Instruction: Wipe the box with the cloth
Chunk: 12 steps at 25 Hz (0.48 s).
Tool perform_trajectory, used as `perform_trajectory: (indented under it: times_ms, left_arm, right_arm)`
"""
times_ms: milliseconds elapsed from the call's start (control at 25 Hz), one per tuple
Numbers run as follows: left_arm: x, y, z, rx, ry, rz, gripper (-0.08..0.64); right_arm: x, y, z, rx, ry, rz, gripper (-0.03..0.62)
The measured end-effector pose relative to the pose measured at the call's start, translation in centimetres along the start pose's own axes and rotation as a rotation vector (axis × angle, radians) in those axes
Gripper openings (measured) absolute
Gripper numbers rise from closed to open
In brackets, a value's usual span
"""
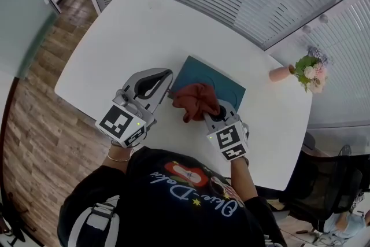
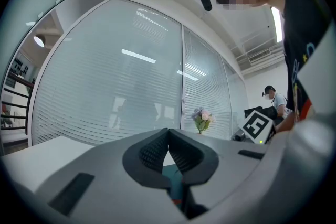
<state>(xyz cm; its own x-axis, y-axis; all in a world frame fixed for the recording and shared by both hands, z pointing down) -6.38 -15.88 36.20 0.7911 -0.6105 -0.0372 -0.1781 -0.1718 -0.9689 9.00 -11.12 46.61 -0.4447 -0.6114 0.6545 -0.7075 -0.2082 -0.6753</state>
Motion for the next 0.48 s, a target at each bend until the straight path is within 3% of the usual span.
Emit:
perform_trajectory:
  times_ms: [480]
  left_arm:
    - [0.6,-0.1,0.1,-0.002,-0.009,-0.006,0.003]
  right_arm:
    - [-3.0,-3.6,1.1,0.069,-0.057,-0.062,0.026]
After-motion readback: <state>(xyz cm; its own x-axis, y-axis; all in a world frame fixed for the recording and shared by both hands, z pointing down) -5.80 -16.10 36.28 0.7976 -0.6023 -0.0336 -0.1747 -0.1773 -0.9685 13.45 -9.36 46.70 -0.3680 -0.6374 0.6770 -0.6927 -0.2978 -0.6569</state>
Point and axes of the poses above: the fingertips, and each gripper's own axes: x forward along the fingers, z to its right, y out of its top, the point moved 4 cm from there along -x, backward along the fingers, and after that the axes turned 8 degrees about -x, right-handed, at the moved point
